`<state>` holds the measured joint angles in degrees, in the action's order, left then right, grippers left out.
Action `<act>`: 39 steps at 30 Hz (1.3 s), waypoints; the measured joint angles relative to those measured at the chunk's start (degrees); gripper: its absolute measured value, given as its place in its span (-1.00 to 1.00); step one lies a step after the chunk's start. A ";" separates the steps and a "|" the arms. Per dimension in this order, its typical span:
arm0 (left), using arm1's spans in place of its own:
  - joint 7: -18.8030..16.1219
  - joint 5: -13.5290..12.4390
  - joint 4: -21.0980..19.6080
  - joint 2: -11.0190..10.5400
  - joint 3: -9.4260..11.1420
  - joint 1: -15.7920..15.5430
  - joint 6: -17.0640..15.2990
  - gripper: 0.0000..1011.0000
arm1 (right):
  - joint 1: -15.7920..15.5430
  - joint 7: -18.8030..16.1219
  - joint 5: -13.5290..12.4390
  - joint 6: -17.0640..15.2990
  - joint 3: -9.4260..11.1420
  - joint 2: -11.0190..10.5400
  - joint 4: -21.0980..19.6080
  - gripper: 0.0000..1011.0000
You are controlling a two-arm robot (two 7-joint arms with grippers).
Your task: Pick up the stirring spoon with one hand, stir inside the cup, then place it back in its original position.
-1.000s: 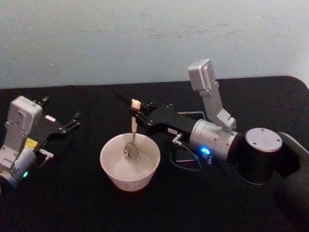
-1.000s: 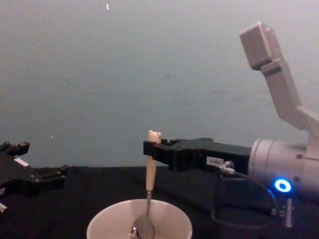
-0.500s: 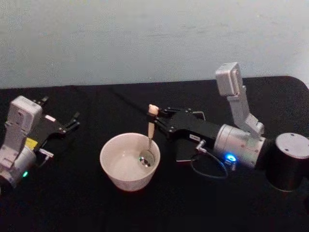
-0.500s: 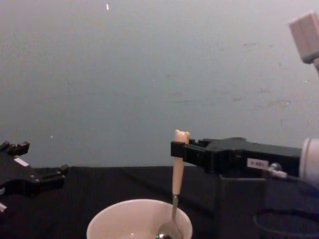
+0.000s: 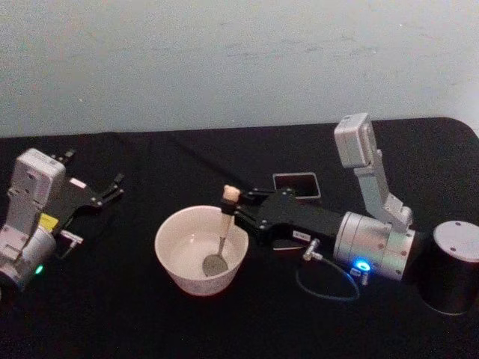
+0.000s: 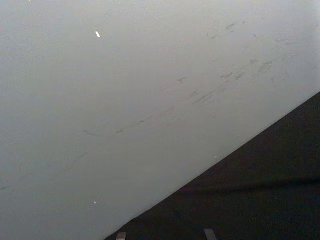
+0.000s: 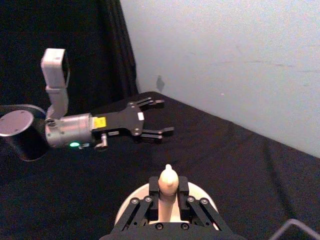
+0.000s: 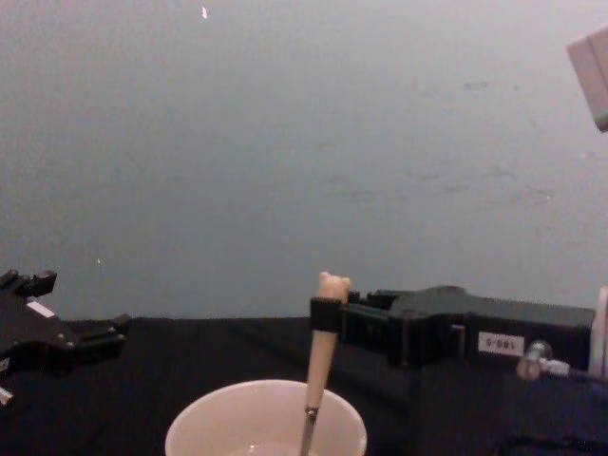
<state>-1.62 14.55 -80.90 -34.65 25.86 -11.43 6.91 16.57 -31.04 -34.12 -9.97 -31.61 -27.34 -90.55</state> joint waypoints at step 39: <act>0.00 0.00 0.00 0.00 0.00 0.00 0.00 0.98 | 8.21 6.03 3.82 0.40 -1.94 10.95 12.88 -0.57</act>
<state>-1.62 14.55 -80.90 -34.65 25.86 -11.43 6.91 24.78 -25.01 -30.29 -9.57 -33.55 -16.39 -77.67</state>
